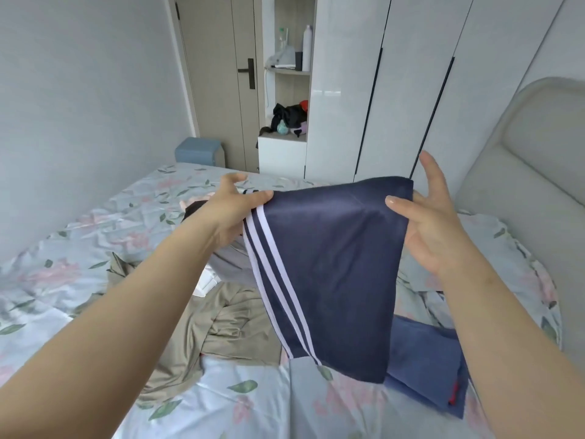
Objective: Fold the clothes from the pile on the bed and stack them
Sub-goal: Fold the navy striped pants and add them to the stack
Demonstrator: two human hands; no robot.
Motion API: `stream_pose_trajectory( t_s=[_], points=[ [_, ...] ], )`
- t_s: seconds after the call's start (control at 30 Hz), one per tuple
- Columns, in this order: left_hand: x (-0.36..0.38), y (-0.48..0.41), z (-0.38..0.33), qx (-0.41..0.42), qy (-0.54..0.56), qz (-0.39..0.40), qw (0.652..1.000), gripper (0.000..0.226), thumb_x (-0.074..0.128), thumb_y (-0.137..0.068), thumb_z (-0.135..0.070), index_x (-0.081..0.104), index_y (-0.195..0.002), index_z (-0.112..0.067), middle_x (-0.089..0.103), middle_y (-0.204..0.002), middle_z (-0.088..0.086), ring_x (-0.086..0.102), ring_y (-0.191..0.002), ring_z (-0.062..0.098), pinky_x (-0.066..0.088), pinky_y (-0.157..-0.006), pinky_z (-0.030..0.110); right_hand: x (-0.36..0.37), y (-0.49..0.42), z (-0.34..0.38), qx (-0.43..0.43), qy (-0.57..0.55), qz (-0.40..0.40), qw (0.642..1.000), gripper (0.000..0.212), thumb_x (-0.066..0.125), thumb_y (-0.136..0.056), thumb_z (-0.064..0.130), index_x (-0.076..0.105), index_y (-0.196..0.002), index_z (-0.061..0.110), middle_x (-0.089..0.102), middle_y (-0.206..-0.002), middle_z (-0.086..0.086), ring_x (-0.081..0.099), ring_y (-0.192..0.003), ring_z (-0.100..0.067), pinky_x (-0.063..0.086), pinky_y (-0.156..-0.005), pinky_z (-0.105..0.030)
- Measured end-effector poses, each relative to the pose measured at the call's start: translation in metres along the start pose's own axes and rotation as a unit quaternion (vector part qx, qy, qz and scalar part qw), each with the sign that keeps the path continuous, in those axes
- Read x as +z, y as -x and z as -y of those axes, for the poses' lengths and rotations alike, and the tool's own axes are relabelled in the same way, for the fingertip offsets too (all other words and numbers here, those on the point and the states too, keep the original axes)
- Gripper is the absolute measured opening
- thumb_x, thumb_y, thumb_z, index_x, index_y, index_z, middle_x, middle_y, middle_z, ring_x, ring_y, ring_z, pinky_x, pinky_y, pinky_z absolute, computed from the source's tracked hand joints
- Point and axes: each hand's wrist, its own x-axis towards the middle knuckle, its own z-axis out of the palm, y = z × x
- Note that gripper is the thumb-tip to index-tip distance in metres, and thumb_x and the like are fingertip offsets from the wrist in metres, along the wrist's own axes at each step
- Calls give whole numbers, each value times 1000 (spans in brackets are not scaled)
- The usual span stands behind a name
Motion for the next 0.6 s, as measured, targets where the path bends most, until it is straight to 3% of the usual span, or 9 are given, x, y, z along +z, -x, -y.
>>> stream_pose_trajectory(
  t_s=[0.07,0.17,0.23,0.3,0.4,0.5,0.6],
  points=[
    [-1,0,-4,12,64,4,998,45,61,-90,-5,39,-125,-24,62,-88,8,63,-54,14,57,-53,29,1,-1,-4,28,69,40,996,73,64,-85,4,37,-135,50,50,-134,9,58,-113,-11,54,-83,-30],
    [-5,-1,2,29,72,-13,997,36,57,-93,-9,45,-124,-26,64,-73,3,62,-55,14,56,-56,29,4,-5,-6,32,106,15,994,61,64,-86,5,52,-122,51,42,-137,16,54,-119,-12,51,-89,-33],
    [-9,1,10,27,-29,2,999,40,60,-93,-22,43,-127,-33,64,-82,1,64,-65,16,54,-61,30,6,-8,-7,17,50,-2,999,63,68,-79,5,56,-113,57,44,-142,8,51,-125,-19,48,-95,-36],
    [-14,1,20,10,-162,44,986,54,68,-87,-26,38,-130,-40,60,-101,0,66,-79,19,56,-71,34,13,-7,-13,28,68,13,997,70,67,-76,4,54,-112,62,36,-146,10,37,-135,-19,39,-106,-43],
    [-23,-4,30,27,-239,37,970,61,74,-79,-10,44,-125,-37,51,-121,7,59,-91,23,53,-82,40,17,-3,-22,63,256,32,964,72,62,-84,-3,45,-130,50,32,-142,18,33,-132,-9,37,-106,-36],
    [-29,-7,37,48,-234,10,971,44,69,-81,-6,45,-112,-25,52,-110,7,54,-80,17,48,-73,32,14,3,-25,85,329,16,940,68,66,-84,3,44,-135,43,35,-146,13,39,-126,-13,40,-92,-29],
    [-29,-8,40,110,-374,-7,921,31,61,-85,-8,40,-106,-18,51,-93,6,46,-69,17,39,-61,26,13,10,-32,96,289,-26,952,58,70,-83,8,52,-126,42,37,-144,11,39,-121,-10,41,-94,-30]
  ],
)
